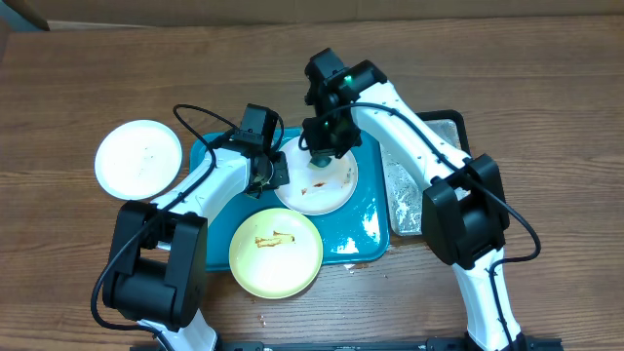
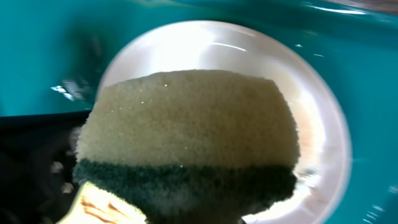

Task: Clean dirty plates on tray and stack at the side
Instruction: 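Scrub the plate center in circles with the sponge while left gripper holds rim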

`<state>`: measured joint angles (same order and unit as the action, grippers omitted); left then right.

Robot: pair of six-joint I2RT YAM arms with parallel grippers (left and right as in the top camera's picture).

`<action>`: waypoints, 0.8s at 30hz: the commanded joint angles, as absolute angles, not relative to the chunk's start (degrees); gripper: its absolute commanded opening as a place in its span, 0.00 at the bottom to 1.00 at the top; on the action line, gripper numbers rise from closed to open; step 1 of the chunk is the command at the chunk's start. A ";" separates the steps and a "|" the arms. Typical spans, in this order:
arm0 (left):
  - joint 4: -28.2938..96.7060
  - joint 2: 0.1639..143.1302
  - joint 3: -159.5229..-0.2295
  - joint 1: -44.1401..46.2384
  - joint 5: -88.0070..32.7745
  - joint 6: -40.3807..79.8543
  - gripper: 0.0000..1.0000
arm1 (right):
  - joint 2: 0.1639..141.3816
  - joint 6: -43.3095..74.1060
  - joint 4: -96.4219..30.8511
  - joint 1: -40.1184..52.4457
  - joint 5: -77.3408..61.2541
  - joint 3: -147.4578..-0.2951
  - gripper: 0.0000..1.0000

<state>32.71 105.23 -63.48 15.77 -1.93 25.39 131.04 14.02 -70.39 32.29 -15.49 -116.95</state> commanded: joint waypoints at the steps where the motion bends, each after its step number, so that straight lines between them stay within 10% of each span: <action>1: 32.71 105.65 -62.63 15.42 -1.08 25.87 0.04 | 132.05 17.12 -69.41 34.09 -18.11 -115.28 0.04; 24: 32.56 105.65 -62.63 15.42 -1.10 25.85 0.04 | 132.79 27.09 -57.91 38.33 -22.15 -101.84 0.04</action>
